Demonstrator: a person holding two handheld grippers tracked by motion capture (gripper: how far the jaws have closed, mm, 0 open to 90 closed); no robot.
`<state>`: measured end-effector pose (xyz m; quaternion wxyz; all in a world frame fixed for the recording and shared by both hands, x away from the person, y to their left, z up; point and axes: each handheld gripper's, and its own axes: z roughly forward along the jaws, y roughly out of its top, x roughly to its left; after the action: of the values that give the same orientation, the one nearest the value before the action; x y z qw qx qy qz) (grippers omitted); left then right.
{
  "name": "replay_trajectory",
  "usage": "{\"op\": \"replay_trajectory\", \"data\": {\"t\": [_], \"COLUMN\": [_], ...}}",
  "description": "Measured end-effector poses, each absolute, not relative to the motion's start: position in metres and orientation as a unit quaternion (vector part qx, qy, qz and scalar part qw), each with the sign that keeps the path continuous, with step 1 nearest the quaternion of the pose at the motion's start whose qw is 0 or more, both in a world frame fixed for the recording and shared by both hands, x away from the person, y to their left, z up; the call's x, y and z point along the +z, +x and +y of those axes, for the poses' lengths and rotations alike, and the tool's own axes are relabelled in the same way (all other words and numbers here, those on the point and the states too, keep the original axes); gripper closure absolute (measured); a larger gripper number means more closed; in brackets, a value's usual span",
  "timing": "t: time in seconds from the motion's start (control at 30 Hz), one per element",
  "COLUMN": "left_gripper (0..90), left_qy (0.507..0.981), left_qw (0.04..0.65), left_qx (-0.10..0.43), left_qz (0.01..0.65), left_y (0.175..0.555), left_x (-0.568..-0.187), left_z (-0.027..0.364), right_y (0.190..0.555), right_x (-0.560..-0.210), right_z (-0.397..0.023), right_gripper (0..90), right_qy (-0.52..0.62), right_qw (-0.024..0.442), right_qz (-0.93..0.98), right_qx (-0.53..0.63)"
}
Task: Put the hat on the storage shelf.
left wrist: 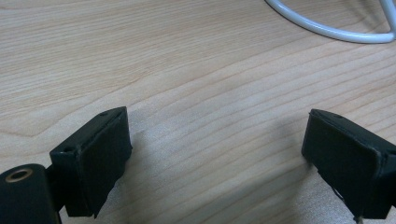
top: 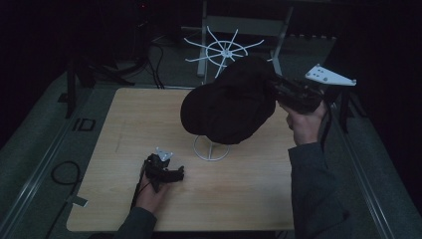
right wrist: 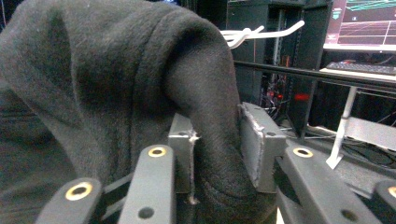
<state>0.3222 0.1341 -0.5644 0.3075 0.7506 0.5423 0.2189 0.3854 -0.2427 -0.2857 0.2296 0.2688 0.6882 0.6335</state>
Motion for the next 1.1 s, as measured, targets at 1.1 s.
{"op": "replay_trajectory", "data": {"t": [1.1], "left_gripper": [8.6], "left_qy": [0.75], "left_qw": [0.308], "left_qx": [0.219], "left_qz": [0.542], "left_y": [0.322], "left_x": [-0.565], "left_z": [0.134], "right_y": [0.378], "right_x": [-0.282], "right_z": [-0.263], "right_gripper": [36.3], "right_qy": [0.293], "right_qw": [0.252], "right_qz": [0.671], "right_qx": [0.633]}}
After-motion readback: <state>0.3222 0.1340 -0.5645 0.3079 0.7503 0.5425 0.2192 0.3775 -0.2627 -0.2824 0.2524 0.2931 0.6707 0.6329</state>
